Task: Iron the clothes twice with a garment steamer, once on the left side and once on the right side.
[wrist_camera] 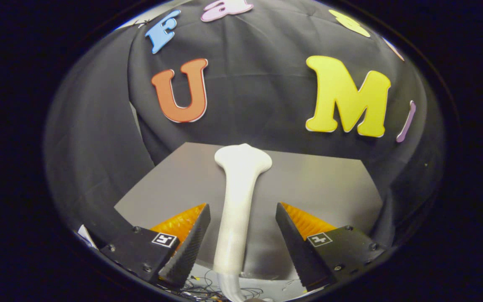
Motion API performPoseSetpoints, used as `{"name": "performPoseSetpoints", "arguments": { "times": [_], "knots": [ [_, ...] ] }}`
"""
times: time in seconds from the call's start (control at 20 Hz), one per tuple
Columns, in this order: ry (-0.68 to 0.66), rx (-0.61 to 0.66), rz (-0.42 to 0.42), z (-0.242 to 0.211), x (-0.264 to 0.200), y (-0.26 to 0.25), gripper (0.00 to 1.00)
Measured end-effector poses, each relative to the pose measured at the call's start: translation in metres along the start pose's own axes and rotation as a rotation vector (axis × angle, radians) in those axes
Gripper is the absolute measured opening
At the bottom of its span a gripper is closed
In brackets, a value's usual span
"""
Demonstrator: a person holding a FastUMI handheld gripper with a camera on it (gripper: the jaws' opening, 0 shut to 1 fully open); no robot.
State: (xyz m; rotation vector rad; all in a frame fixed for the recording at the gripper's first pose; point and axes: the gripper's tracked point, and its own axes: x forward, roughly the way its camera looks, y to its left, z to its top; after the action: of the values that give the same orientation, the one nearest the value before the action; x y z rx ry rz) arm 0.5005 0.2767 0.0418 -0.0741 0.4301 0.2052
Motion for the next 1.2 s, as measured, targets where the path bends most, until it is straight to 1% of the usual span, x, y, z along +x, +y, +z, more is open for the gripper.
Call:
{"name": "performPoseSetpoints", "arguments": {
  "times": [0.15,0.25,0.3,0.35,0.4,0.5,0.55,0.6,0.7,0.8,0.95,1.2],
  "knots": [
    [0.035,0.003,-0.022,-0.001,0.019,0.001,0.90],
    [0.063,0.013,-0.060,-0.007,0.024,-0.006,0.83],
    [0.082,0.026,-0.060,-0.010,0.032,-0.006,0.77],
    [0.068,0.013,-0.058,-0.008,0.035,-0.004,0.74],
    [0.079,0.007,-0.062,-0.007,0.034,-0.002,0.71],
    [0.083,0.010,-0.075,-0.006,0.033,-0.001,0.63],
    [0.096,0.012,-0.065,-0.007,0.036,0.003,0.58],
    [0.101,0.024,-0.076,-0.007,0.035,0.003,0.49],
    [0.090,0.009,-0.060,-0.005,0.035,0.004,0.39],
    [0.065,0.013,-0.035,-0.002,0.032,0.007,0.37],
    [-0.001,0.026,0.002,0.007,0.012,0.009,0.35],
    [-0.115,0.061,0.056,0.017,-0.051,0.004,0.34]
  ]
}}
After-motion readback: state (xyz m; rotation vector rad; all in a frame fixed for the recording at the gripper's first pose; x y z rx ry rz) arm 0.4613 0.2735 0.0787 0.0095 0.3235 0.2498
